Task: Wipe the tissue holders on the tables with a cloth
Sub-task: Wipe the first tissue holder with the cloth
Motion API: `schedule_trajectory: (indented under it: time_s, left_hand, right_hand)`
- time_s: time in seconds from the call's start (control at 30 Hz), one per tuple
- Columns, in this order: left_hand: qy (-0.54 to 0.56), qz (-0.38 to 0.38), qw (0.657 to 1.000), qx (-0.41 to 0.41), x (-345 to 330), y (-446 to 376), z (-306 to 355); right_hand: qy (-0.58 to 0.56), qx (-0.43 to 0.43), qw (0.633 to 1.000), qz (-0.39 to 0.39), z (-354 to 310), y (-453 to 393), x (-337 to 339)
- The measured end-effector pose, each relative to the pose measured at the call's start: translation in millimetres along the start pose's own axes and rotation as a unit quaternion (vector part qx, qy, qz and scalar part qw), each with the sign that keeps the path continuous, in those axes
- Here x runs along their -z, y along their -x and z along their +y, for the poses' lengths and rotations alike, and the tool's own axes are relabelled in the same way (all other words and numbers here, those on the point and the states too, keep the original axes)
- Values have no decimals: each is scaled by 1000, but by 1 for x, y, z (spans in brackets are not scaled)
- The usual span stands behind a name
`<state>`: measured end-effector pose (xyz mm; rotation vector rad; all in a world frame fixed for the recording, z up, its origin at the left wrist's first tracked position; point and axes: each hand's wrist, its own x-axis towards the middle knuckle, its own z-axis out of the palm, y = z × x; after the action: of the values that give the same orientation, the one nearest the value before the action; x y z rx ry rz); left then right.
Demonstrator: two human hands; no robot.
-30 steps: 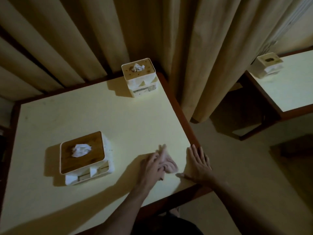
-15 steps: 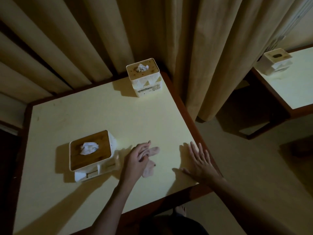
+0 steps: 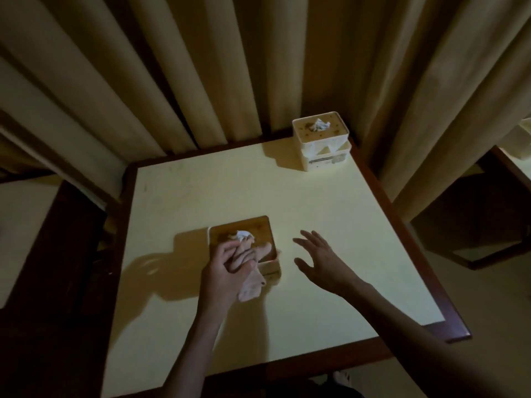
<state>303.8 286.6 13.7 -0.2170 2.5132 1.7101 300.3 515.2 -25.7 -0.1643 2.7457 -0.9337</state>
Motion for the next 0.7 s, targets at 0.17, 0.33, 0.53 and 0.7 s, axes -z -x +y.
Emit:
schedule_trajectory:
  time_s: [0.17, 0.33, 0.53, 0.7]
  left_hand:
    - [-42, 21, 999, -26, 59, -9, -13]
    - [-42, 54, 997, -23, 94, -21, -28]
    - [-21, 78, 997, -5, 107, -33, -43]
    - [-37, 82, 996, -12, 104, -42, -50]
  right_hand:
    - [-7, 118, 990, 77, -66, -36, -19]
    - [54, 168, 984, 38, -103, -59, -38]
    - [155, 115, 981, -24, -116, -63, -48]
    - [207, 100, 971, -63, -114, -63, -59]
